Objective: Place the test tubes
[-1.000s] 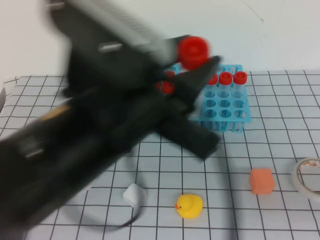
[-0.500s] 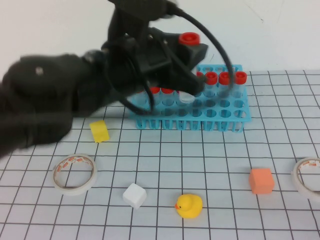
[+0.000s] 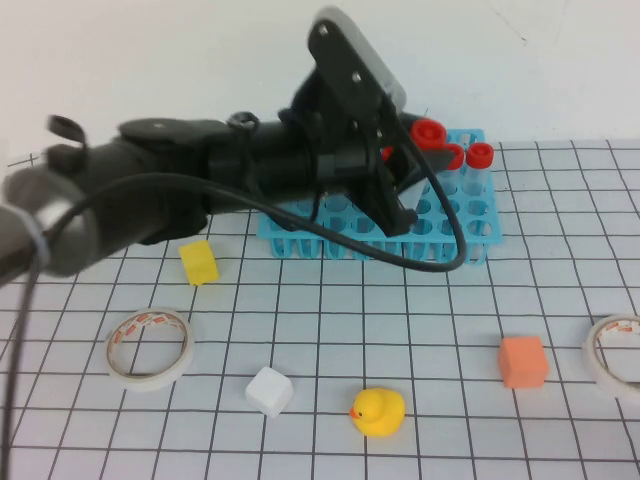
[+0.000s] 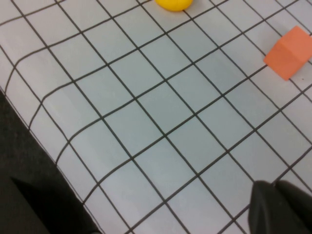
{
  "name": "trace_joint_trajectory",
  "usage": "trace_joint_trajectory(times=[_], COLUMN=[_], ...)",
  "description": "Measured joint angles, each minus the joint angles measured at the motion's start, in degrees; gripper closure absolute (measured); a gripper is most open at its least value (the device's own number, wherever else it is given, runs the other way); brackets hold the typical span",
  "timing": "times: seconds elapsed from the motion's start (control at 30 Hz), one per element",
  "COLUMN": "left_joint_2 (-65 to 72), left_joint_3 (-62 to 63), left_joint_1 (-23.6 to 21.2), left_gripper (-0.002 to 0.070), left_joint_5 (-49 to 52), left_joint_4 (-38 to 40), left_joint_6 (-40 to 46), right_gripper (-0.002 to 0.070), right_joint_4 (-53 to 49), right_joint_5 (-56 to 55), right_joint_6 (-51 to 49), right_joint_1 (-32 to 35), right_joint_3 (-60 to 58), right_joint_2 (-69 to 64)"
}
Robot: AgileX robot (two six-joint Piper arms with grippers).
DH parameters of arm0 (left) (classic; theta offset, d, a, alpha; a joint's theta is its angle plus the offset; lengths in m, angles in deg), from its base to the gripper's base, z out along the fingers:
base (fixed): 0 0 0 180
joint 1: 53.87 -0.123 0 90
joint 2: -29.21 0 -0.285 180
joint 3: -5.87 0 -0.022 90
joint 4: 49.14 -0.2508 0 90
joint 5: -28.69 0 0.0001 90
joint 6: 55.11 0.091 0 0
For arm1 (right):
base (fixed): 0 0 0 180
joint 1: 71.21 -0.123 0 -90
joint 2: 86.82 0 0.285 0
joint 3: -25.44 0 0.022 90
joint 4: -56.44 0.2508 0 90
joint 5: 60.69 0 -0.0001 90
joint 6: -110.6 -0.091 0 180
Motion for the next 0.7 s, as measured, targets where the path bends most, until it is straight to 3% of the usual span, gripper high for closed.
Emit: trace_joint_trajectory(times=[0.43,0.7], left_joint_2=[11.5,15.7], left_joint_3=[9.4,13.9], left_joint_1=[0.0,0.0], left_gripper=[0.0414,0.0414], left_joint_5=[-3.0,-9.2], left_joint_4=[0.4,0.9], left_joint_6=[2.2,-0.9], right_gripper=[0.0678,0.0678], right_joint_4=[1.6,1.5], right_joint_5=[0.0,0.0], right_joint_6=[-0.4,-0.4], right_joint_1=[0.0,0.0], right_joint_3=[0.0,0.0], right_joint_2=[0.0,0.0])
